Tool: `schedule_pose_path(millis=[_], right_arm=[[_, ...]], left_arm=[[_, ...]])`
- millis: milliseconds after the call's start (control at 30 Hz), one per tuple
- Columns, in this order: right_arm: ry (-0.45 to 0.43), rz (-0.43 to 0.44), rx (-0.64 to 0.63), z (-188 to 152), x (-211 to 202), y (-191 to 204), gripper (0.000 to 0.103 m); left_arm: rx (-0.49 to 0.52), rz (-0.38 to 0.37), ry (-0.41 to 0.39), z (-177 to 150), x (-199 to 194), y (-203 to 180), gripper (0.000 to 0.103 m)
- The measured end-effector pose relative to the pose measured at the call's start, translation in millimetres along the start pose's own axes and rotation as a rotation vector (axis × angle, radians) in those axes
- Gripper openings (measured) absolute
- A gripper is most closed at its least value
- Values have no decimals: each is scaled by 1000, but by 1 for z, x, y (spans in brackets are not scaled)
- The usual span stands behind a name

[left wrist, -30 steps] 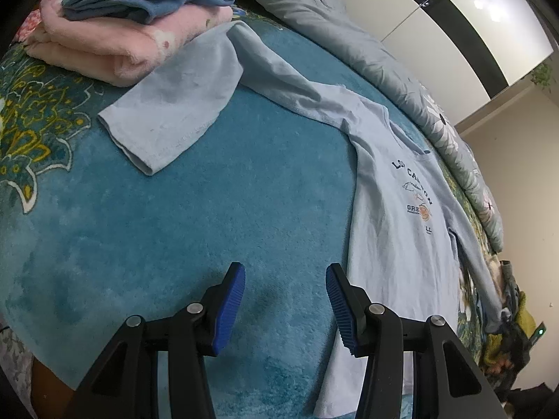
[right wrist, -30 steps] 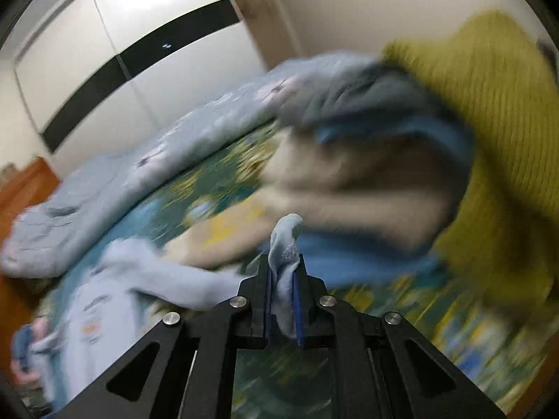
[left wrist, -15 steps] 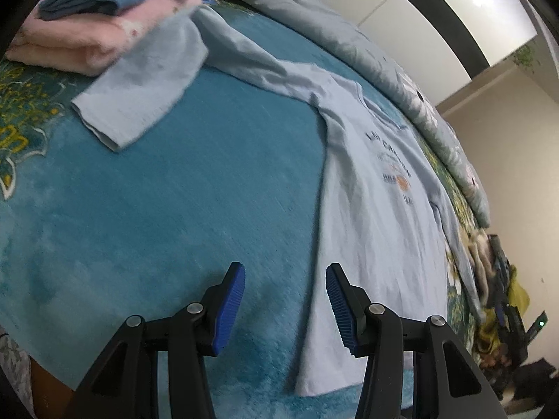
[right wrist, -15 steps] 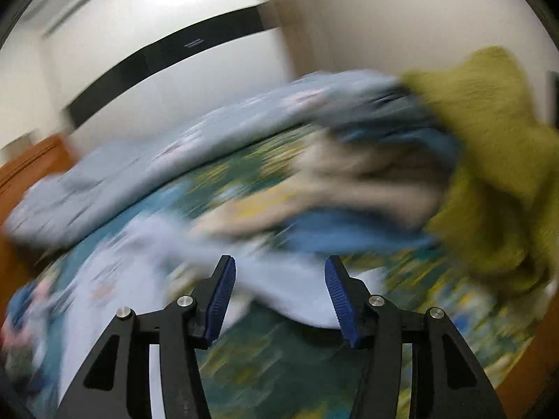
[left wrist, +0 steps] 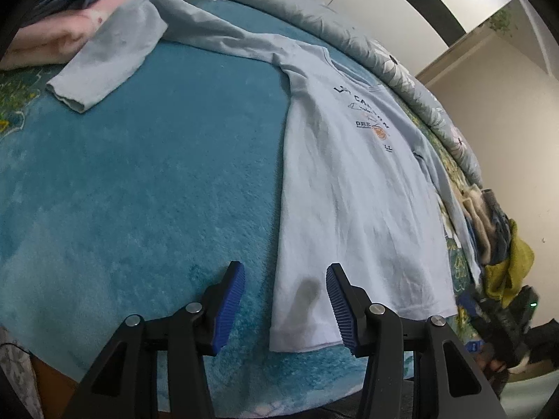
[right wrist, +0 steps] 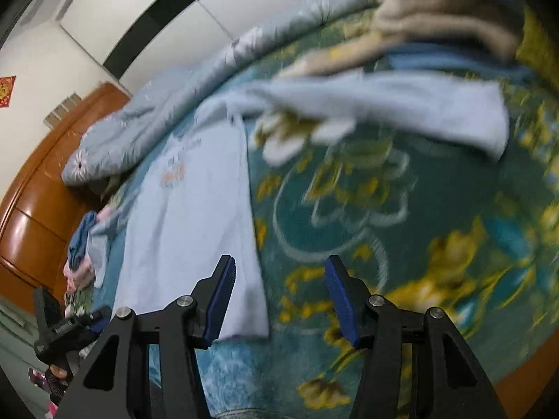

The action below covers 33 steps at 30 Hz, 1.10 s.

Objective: Fold clothes

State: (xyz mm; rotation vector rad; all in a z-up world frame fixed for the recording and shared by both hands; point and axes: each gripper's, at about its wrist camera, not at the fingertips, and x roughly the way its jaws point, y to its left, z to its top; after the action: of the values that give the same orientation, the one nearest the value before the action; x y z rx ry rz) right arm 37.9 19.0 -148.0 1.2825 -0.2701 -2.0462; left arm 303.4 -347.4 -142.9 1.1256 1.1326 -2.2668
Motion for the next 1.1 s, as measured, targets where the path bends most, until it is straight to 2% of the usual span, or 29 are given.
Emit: schedule_pose_path(millis=[100, 233, 367, 433, 533, 633, 700, 733, 800, 833, 867, 1100], right_arm=[[-22, -18, -51, -9, 4, 11, 56], [15, 96, -43, -16, 11, 17, 57], [24, 159, -64, -22, 9, 18, 57], [56, 240, -46, -21, 13, 18, 56], [61, 285, 9, -17, 15, 10, 56], [67, 316, 54, -13, 18, 3, 47], [72, 318, 71, -11, 20, 1, 35], [79, 313, 73, -11, 22, 1, 31], [94, 301, 78, -11, 25, 0, 13], [101, 295, 80, -11, 27, 0, 9], [103, 286, 75, -11, 27, 2, 7], [78, 242, 21, -18, 18, 7, 5]], left_arm=[[12, -22, -5, -7, -1, 0, 53], [24, -68, -6, -13, 0, -2, 53], [20, -135, -8, -16, 2, 0, 53], [-19, -203, 7, -17, 3, 6, 53], [-83, -280, 17, -16, 3, 17, 51], [-130, -348, 21, -16, 3, 25, 51], [-154, -372, 19, -17, 3, 29, 50], [-159, -373, 17, -16, 4, 30, 46], [-160, -342, 12, -17, 4, 30, 33], [-163, -314, 7, -18, 5, 30, 15], [-163, -296, 0, -19, 5, 30, 5], [-101, -209, -99, -27, -19, 19, 3]])
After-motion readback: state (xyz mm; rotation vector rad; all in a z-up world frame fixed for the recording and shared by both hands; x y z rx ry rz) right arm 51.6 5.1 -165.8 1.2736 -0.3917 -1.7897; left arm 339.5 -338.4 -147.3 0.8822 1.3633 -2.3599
